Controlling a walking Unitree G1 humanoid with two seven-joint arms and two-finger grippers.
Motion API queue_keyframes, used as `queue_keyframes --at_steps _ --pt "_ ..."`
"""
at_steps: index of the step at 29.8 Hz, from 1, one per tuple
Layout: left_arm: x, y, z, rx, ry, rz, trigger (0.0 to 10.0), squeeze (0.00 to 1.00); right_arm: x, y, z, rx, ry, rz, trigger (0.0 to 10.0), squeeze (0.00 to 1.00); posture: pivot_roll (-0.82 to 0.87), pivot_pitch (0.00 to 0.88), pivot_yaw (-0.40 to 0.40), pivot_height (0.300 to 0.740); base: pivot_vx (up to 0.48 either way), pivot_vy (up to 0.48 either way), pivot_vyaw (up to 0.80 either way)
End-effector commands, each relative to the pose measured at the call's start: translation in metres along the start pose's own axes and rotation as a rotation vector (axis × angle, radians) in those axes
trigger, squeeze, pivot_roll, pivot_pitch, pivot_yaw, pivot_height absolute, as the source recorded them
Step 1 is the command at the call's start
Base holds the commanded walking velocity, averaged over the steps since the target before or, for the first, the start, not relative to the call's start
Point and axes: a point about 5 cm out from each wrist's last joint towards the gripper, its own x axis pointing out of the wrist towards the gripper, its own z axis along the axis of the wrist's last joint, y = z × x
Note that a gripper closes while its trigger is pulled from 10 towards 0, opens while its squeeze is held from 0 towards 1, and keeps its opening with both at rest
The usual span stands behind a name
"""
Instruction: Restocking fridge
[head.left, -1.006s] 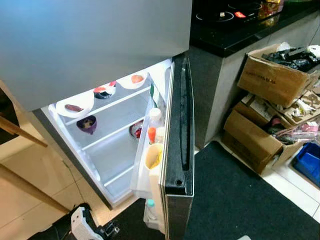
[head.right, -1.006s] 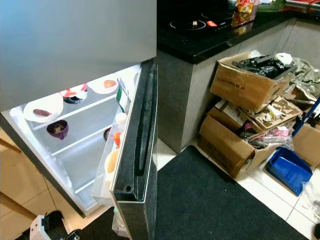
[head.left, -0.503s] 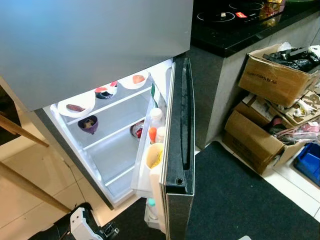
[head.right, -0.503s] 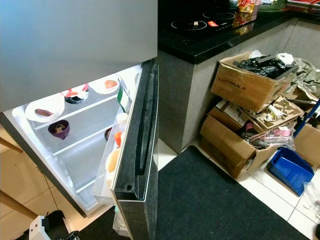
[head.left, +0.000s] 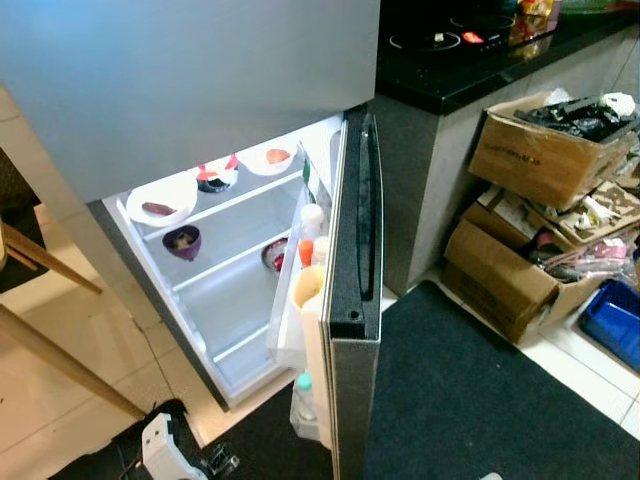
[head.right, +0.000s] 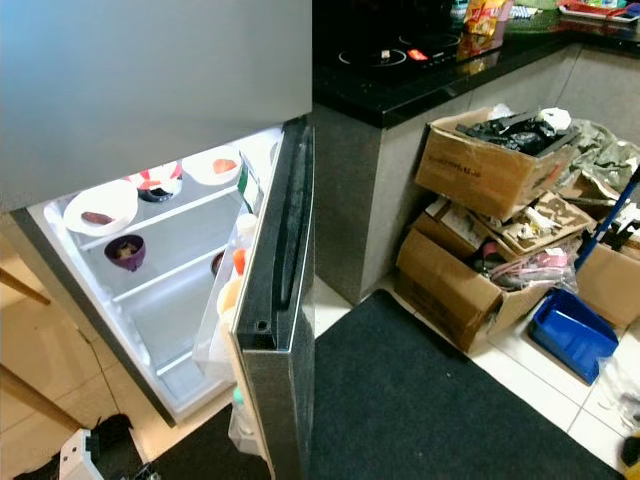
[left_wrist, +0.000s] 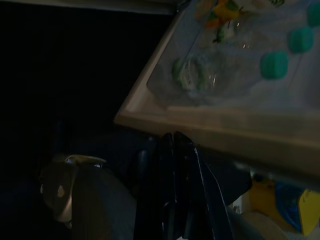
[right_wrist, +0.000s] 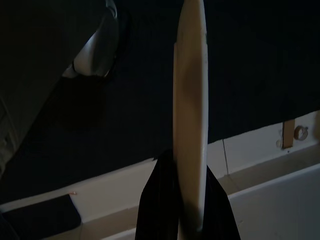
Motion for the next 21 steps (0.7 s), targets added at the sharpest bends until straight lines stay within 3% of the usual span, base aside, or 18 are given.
queue_keyframes --at_steps 1,9,13,16,21 --pt "-0.0010 0.0017 -0.0074 -0.001 0.022 0.014 10.0 0.00 -0.0002 0.0016 -0.0026 -0.016 0.009 0.005 10.0 0.00 -0.11 0.041 0.031 0.740 -0.315 0.000 0.00" --pt "-0.0021 0.0037 -0.0064 -0.026 0.004 0.025 10.0 0.00 0.0000 0.0021 -0.0010 -0.017 0.005 0.008 10.0 0.00 -0.11 0.043 0.032 0.740 -0.429 0.000 0.00" --pt "-0.0039 0.0069 -0.0030 -0.044 -0.028 0.047 10.0 0.00 0.0000 0.0015 -0.0002 -0.016 0.002 0.008 10.0 0.00 -0.11 0.044 0.031 0.740 0.000 0.000 0.00" --pt "-0.0045 0.0073 -0.0026 -0.010 -0.022 0.044 10.0 0.00 0.0000 0.0010 0.0000 -0.017 0.002 0.008 10.0 0.00 -0.11 0.044 0.031 0.740 0.000 0.000 0.00" --pt "-0.0049 0.0074 -0.0051 0.025 0.003 0.035 10.0 0.00 0.0000 -0.0002 0.0002 -0.018 0.001 0.007 10.0 0.00 -0.11 0.045 0.027 0.740 0.000 -0.430 0.00"
